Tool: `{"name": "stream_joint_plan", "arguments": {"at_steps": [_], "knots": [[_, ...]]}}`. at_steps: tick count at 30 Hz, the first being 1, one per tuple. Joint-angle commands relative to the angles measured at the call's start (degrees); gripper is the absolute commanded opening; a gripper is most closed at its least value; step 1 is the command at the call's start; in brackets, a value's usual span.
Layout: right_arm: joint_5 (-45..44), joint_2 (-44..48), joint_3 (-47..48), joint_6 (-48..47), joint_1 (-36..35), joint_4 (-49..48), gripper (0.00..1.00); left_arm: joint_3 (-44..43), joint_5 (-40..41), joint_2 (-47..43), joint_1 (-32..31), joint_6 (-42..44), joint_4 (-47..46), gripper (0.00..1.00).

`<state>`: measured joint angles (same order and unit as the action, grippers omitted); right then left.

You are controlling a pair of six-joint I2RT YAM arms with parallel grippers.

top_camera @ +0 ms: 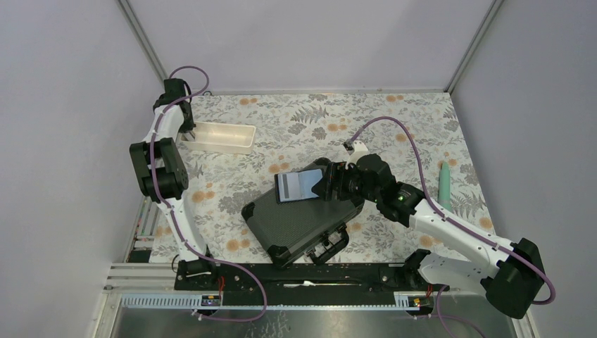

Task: Put the credit cards into the card holder
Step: Pick up the credit card from the storage box.

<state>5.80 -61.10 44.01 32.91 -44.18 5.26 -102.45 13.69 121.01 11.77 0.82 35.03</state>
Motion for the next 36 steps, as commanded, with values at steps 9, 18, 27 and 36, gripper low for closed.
{"name": "stream_joint_plan", "arguments": {"at_steps": [9,18,27,36], "knots": [[1.6,1.4,0.3,0.3,0.5,-1.8,0.78,0.2,-4.9,-2.7,1.5,-0.7,0.2,0.00],[1.8,0.7,0.6,0.4,0.5,-1.9,0.78,0.3,-4.2,-1.7,2.2,-0.7,0.2,0.22],[2.3,1.0,0.0,0.9,0.5,-2.7,0.78,0.5,-2.4,-1.7,2.2,-0.7,0.3,0.25],[2.4,0.9,0.1,1.0,0.5,-2.8,0.78,0.6,-1.5,-3.3,2.1,-0.6,0.5,0.15]]}}
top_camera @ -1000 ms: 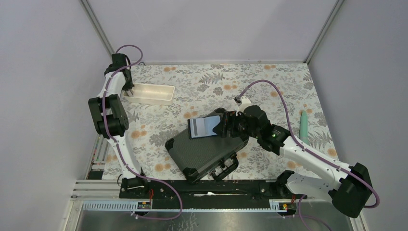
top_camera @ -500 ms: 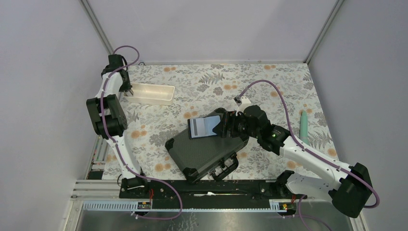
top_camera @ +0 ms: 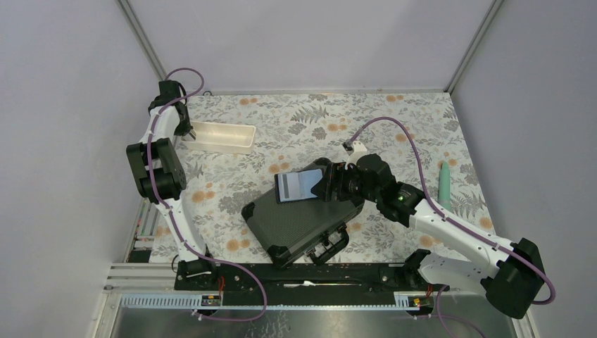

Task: Put the credit cards into the card holder
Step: Pick up the credit card from the storage box.

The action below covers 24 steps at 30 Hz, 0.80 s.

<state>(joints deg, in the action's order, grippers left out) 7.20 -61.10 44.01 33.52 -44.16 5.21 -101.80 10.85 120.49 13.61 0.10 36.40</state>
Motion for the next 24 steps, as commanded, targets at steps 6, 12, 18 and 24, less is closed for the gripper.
{"name": "stream_joint_plan", "arguments": {"at_steps": [6,12,18,24], "knots": [[0.8,1.0,-0.1,0.4,0.5,-2.7,0.78,-0.9,2.7,-3.1,0.2,-2.4,0.4,0.24],[1.1,1.0,-0.3,0.6,0.5,-3.1,0.78,-1.6,2.5,-1.8,0.2,-2.8,1.9,0.24],[0.7,1.7,-0.7,0.8,0.5,-3.1,0.78,-2.0,2.2,-0.8,0.3,-2.8,2.1,0.15],[1.0,1.4,-0.7,0.8,0.5,-3.1,0.78,-1.8,1.0,-2.0,0.3,-3.5,2.1,0.09]]}}
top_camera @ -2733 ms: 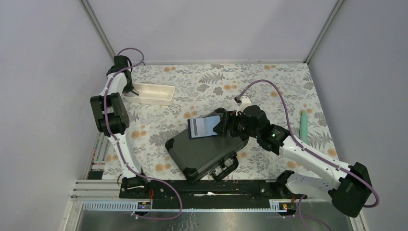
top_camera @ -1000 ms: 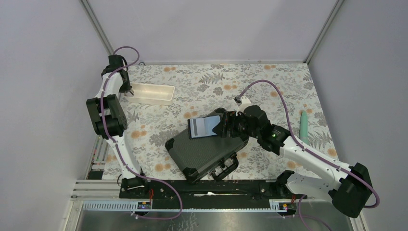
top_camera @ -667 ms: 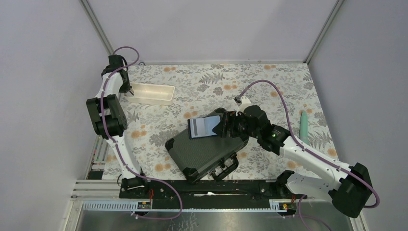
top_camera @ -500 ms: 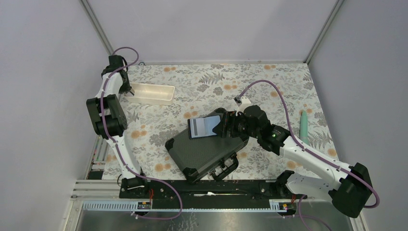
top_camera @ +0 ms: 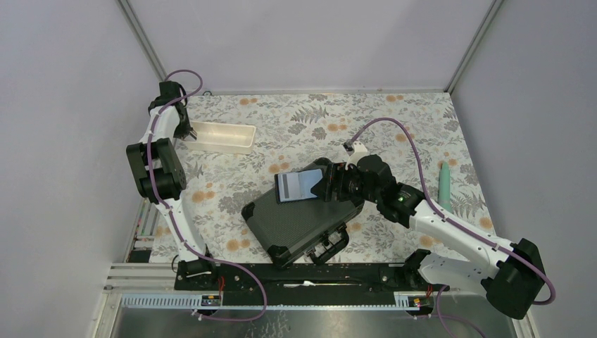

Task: Put the credit cards into the card holder
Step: Pick up the credit card from the storage box, then insert the credit card into the card holder.

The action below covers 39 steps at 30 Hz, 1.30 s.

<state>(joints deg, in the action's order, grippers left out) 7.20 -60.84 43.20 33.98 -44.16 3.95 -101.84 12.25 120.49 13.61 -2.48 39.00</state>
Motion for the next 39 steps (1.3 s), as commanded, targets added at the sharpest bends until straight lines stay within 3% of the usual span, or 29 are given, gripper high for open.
{"name": "stream_joint_plan", "arguments": {"at_steps": [1,6,26,31,39], "knots": [[0.9,1.1,0.1,0.4,0.5,-1.8,0.78,-1.6,-0.9,-2.4,0.4,-1.2,-0.6,0.08],[1.0,1.3,0.1,0.3,0.5,-1.8,0.78,-0.7,-5.5,-4.0,0.4,-2.0,-0.9,0.00],[0.7,4.0,0.1,0.3,0.6,-1.7,0.77,7.8,-11.8,-20.1,-2.0,-2.0,-5.0,0.00],[0.7,3.6,1.0,-1.5,0.8,-1.2,0.80,11.2,-11.7,-28.4,-7.1,-2.2,-4.0,0.00],[11.6,5.1,3.4,-5.6,9.0,1.4,0.84,21.9,-26.0,-42.7,-16.8,-6.1,-3.5,0.00]]}}
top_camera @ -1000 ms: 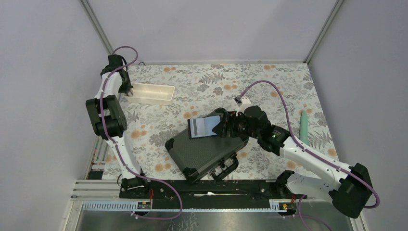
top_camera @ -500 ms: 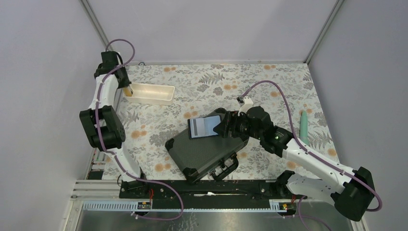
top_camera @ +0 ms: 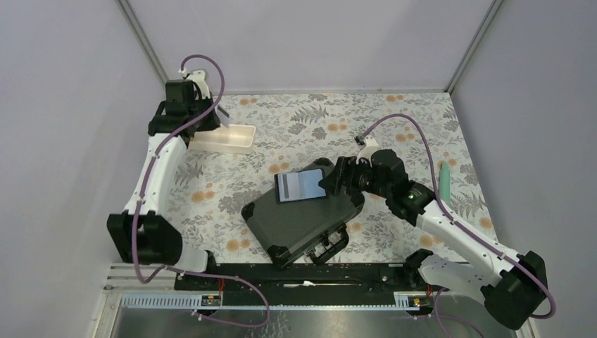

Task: Put the credit cards into the card holder
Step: Insert the credit card into the card holder.

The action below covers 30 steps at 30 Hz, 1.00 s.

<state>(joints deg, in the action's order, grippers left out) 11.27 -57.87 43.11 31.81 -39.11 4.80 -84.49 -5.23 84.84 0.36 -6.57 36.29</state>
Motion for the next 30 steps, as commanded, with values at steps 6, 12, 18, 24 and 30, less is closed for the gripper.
{"name": "stream_joint_plan", "arguments": {"at_steps": [6,12,18,24,30], "knots": [[17.8,3.6,7.6,-6.0,6.7,4.2,0.84,15.9,-23.1,-18.0,-10.8,-4.9,-3.2,0.00],[30.0,5.0,9.3,-4.5,6.7,4.8,0.84,27.7,-39.3,-27.2,-17.7,-6.7,-9.1,0.00],[41.8,2.3,8.1,-4.3,6.7,5.2,0.81,38.0,-55.9,-32.7,-23.1,-15.1,-23.7,0.00],[49.2,-1.8,5.2,-2.3,5.8,-0.4,0.74,38.2,-63.0,-30.2,-28.6,-15.3,-25.1,0.00],[50.0,-4.8,5.3,-2.8,2.4,-2.6,0.59,38.6,-65.0,-29.5,-32.0,-14.7,-25.1,0.00]]}}
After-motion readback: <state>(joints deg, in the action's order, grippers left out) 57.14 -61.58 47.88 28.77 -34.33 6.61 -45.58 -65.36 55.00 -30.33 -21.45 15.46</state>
